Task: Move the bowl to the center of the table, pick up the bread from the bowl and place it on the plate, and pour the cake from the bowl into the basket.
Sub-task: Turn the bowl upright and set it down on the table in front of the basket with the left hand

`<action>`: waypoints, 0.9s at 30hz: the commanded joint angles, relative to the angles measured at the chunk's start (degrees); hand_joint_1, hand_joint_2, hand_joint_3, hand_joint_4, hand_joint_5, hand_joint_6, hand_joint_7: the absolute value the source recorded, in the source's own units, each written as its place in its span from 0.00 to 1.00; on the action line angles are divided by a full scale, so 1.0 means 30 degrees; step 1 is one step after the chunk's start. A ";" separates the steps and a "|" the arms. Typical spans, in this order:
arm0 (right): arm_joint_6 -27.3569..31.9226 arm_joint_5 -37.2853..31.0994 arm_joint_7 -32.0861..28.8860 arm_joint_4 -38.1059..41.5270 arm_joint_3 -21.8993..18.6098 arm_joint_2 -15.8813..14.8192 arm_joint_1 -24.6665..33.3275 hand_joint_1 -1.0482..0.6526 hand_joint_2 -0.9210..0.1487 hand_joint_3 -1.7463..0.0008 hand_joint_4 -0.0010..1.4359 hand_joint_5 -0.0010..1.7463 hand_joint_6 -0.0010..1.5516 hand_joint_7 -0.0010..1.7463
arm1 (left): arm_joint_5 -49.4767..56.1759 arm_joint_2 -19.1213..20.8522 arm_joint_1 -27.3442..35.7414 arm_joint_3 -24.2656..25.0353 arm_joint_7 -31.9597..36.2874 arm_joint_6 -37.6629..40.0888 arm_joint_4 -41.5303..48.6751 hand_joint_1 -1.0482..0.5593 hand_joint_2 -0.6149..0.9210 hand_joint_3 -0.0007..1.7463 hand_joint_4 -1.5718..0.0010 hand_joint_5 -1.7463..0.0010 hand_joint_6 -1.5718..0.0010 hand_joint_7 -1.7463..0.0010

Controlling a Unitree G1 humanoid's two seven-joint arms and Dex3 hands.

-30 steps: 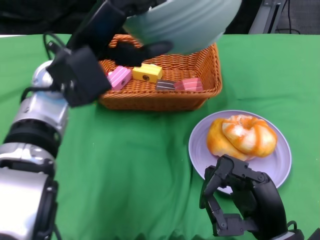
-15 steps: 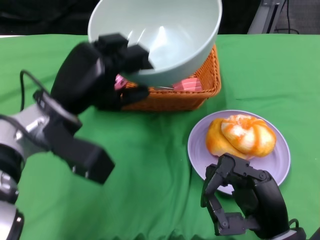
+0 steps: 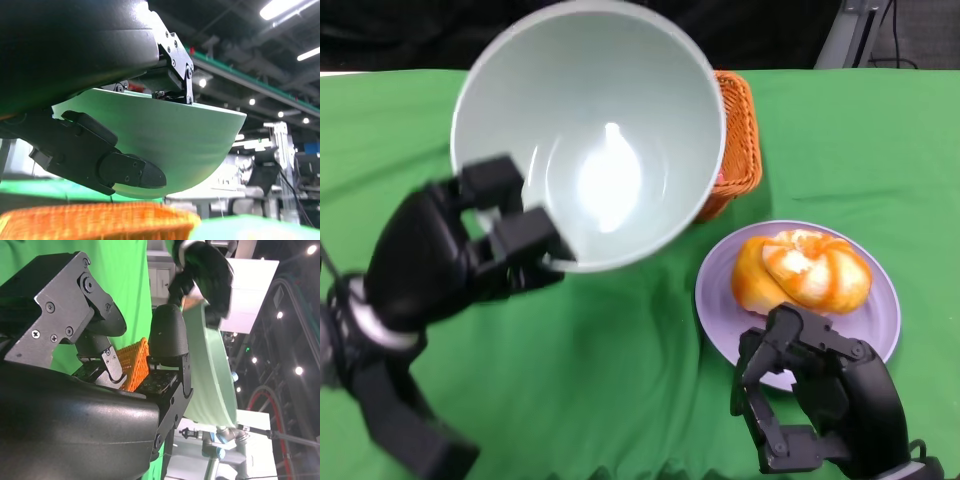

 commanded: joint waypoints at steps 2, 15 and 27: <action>0.0411 0.0309 0.0051 -0.0500 -0.0119 -0.0265 0.0252 0.74 0.56 0.14 0.56 0.99 0.43 0.84 | -0.0217 0.0790 0.1098 -0.0116 0.0823 -0.0199 -0.0603 0.55 1.00 0.16 0.51 0.00 0.57 0.22; 0.0888 0.0324 -0.0015 -0.0875 -0.0194 -0.0349 0.0473 0.70 0.55 0.16 0.56 0.99 0.42 0.85 | 0.0041 0.1071 0.4462 -0.1139 0.0823 -0.0067 -0.0620 0.60 0.98 0.17 0.52 0.00 0.60 0.16; 0.0810 0.0218 -0.0160 -0.0936 -0.0205 -0.0208 0.0563 0.70 0.55 0.17 0.56 0.99 0.42 0.84 | -0.0260 0.0427 0.4332 -0.2277 0.0823 0.0296 0.1345 0.61 1.00 0.09 0.54 0.00 0.66 0.06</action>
